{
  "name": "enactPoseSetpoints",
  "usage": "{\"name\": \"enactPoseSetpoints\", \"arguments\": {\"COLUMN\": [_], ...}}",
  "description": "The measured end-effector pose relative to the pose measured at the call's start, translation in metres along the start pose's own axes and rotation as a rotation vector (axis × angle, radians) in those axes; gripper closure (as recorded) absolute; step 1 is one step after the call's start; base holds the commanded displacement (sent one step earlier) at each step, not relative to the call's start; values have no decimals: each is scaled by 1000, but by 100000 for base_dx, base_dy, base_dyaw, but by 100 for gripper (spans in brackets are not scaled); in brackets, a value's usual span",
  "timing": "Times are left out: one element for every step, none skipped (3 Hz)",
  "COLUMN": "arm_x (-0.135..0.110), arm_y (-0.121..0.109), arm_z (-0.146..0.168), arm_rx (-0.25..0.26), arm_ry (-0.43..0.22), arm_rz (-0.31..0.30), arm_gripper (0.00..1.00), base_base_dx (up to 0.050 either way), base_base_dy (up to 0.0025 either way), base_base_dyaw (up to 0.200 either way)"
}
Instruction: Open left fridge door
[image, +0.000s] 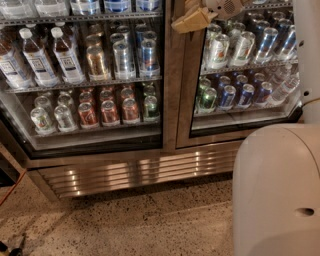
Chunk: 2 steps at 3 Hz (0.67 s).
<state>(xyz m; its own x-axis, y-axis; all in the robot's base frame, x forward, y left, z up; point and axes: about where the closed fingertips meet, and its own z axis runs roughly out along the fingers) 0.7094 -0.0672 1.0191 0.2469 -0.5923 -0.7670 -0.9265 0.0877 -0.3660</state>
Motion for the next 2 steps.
{"name": "enactPoseSetpoints", "arguments": {"arm_x": [-1,-1], "arm_y": [-3,-2], "arm_z": [-23,-18], "arm_rx": [60,55], "arm_ry": [11,4], "arm_rz": [-32,-27], "arm_gripper": [100,100], "base_base_dx": [0,0], "base_base_dy": [0,0], "base_base_dyaw": [0,0]}}
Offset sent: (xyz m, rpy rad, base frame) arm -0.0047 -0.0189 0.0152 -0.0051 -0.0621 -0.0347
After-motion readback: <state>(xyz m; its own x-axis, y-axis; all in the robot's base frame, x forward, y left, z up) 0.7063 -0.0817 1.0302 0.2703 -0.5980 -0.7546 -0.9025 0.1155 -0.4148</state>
